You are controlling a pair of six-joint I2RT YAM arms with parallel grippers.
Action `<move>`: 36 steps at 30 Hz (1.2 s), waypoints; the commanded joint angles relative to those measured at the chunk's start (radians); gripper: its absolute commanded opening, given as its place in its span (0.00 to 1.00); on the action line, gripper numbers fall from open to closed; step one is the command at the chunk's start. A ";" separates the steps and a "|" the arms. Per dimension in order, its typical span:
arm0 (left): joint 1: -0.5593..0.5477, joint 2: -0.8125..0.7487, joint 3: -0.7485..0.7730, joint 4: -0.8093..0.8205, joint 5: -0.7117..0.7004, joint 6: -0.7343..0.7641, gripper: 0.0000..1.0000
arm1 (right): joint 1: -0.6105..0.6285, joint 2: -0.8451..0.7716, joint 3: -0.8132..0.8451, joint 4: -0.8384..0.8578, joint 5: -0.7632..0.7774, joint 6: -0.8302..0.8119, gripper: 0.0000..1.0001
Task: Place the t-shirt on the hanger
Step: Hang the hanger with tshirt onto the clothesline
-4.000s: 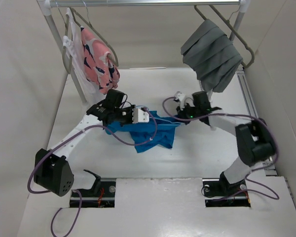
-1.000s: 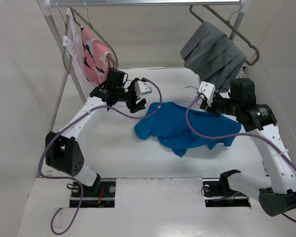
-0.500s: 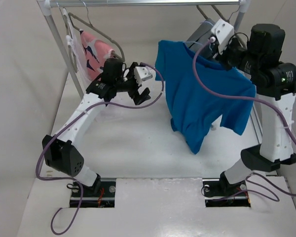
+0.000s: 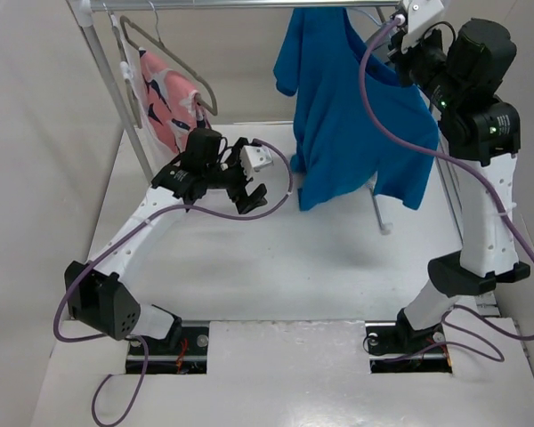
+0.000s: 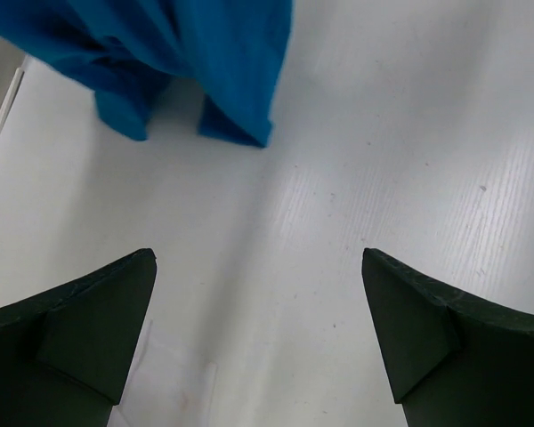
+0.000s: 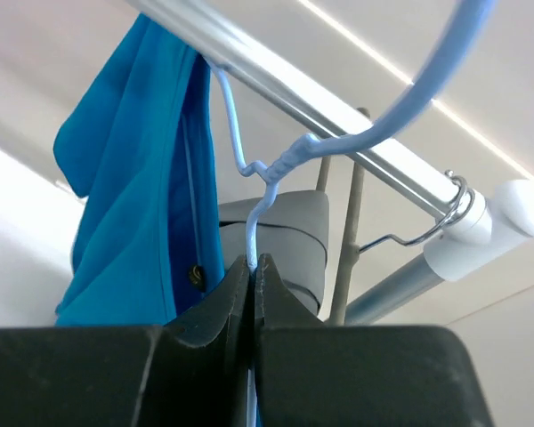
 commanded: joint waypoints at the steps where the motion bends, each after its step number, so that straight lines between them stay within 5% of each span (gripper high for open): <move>1: -0.001 -0.056 -0.024 0.029 0.012 -0.002 1.00 | 0.009 0.052 0.000 0.216 0.076 0.058 0.00; 20: -0.001 -0.095 -0.096 0.049 -0.006 0.017 1.00 | 0.164 0.157 -0.050 0.348 0.204 0.099 0.00; 36: -0.001 -0.126 -0.124 0.068 -0.015 0.017 1.00 | -0.100 -0.015 -0.285 0.359 0.231 0.139 0.00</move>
